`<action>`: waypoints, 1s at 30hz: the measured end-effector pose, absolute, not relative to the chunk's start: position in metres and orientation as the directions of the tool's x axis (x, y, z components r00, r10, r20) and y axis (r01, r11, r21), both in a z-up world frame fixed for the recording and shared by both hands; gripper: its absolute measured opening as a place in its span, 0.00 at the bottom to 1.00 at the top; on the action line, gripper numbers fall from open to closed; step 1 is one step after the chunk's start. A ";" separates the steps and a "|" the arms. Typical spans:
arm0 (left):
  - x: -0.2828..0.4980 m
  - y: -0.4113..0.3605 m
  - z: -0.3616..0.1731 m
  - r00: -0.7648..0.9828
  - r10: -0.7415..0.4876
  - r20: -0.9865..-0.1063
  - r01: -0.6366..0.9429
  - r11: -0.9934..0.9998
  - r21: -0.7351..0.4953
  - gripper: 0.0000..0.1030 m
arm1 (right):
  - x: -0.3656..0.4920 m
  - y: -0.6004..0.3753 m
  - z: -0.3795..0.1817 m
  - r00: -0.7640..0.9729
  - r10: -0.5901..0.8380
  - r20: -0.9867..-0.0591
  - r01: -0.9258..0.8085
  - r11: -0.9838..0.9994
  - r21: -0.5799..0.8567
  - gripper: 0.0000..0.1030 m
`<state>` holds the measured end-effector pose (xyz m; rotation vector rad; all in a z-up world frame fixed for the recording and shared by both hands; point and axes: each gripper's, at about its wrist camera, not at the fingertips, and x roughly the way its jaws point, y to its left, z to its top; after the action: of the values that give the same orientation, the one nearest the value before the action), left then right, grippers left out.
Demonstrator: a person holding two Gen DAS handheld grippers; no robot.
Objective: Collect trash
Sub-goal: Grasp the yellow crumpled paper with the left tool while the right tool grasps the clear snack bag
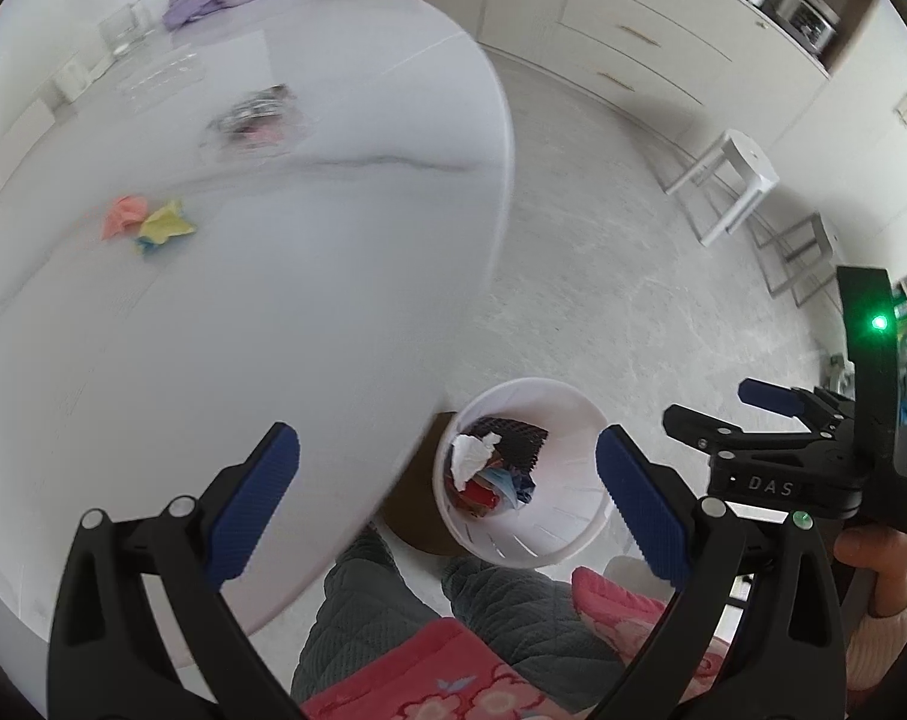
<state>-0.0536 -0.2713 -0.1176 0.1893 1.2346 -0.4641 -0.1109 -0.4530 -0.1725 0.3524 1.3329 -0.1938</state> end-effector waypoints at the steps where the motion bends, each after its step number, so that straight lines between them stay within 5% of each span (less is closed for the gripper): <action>1: -0.048 -0.263 -0.117 0.256 -0.234 -0.938 0.418 0.902 -0.111 0.92 | -0.107 -0.450 -0.171 0.235 0.063 -0.970 0.334 0.932 0.141 0.93; 19: 0.070 -0.137 -0.142 0.330 -0.147 -0.933 0.136 0.985 -0.107 0.92 | -0.004 -0.377 -0.156 0.282 0.119 -0.952 0.233 0.954 0.189 0.93; 30: 0.159 -0.148 -0.189 0.318 -0.107 -0.942 0.070 0.994 -0.089 0.92 | 0.066 -0.360 -0.156 0.303 0.144 -0.942 0.204 0.956 0.211 0.93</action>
<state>0.1586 -0.1481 -0.1892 -0.0333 1.2422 -0.1165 0.0660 -0.3595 -0.1558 0.3169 1.2685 -0.0409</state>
